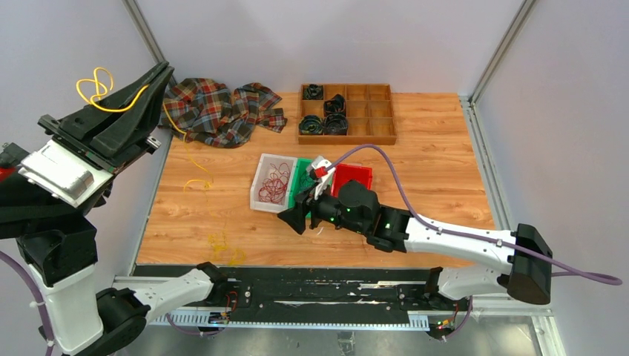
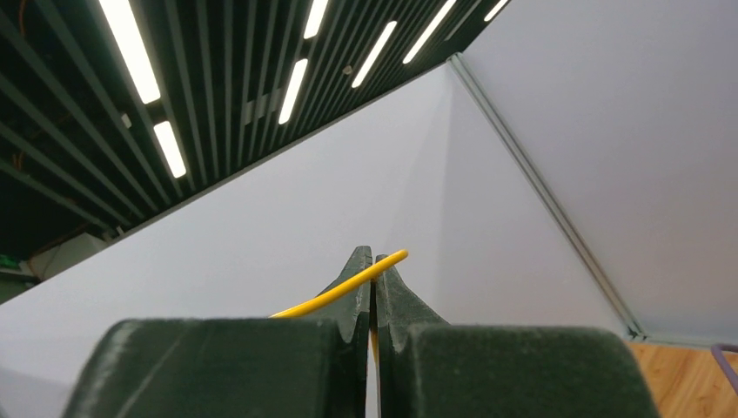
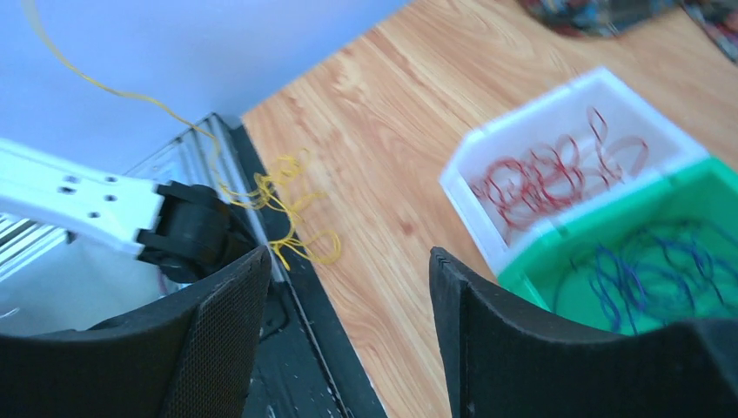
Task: Untangle the cables
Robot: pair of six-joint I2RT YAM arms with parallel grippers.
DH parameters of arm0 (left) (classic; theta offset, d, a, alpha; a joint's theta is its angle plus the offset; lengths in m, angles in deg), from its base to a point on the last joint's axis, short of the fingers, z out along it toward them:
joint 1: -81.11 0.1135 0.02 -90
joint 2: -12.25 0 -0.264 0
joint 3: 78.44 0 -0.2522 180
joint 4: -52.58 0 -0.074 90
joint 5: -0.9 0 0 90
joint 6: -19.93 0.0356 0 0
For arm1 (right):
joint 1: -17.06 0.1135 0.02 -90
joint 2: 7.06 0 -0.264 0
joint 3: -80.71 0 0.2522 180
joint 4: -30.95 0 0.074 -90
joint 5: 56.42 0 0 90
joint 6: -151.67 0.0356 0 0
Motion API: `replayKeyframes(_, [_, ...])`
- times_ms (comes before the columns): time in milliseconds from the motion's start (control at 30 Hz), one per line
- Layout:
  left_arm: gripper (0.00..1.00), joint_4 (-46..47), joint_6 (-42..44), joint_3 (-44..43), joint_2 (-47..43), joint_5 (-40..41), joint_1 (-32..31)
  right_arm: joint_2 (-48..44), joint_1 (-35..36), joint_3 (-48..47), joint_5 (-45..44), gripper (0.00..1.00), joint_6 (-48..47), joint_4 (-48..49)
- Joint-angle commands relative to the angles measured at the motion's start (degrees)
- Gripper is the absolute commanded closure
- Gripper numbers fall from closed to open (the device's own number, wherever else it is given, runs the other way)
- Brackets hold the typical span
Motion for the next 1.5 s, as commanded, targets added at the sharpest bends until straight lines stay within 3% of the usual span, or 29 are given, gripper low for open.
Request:
replayKeyframes(0, [0.99,-1.5,-0.9,0.5,-0.7,-1.6,0.2,2.0,2.3,-6.3,8.9,0.33,-5.8,5.1])
replayKeyframes(400, [0.99,-2.6,-1.5,2.8,-2.1,-3.0,0.2,14.3,6.4,-17.5,16.7,0.29,-6.8,15.2])
replayKeyframes(533, [0.99,-2.4,-1.2,3.4,-2.3,-3.2,0.2,18.0,6.9,-21.1,12.3,0.29,-8.9,13.2])
replayKeyframes(633, [0.99,-2.5,-1.2,3.8,-2.6,-3.6,0.2,19.2,6.9,-21.5,6.8,0.38,-10.3,11.7])
replayKeyframes(733, [1.00,-2.3,-1.0,4.6,-3.0,-4.0,0.2,19.9,6.8,-21.4,7.1,0.50,-10.9,12.5])
replayKeyframes(833, [0.99,-1.8,-0.9,6.1,-3.5,-4.0,0.2,20.3,6.7,-22.2,7.3,0.95,-11.6,11.8])
replayKeyframes(867, [0.99,-1.8,-0.8,6.6,-3.7,-4.0,0.2,19.9,6.6,-22.2,6.8,0.99,-11.7,11.5])
replayKeyframes(1133, [0.99,-3.3,1.1,18.3,-8.5,-1.3,0.2,9.1,5.3,-14.2,3.8,0.99,-16.6,11.4])
replayKeyframes(1267, [0.99,-5.8,7.4,26.4,-11.8,-0.1,0.2,3.3,5.1,-9.8,1.5,0.99,-18.9,9.8])
replayKeyframes(1467, [0.99,-7.5,13.5,31.2,-13.1,9.6,0.2,-3.8,4.9,-4.5,0.1,0.99,-19.8,5.6])
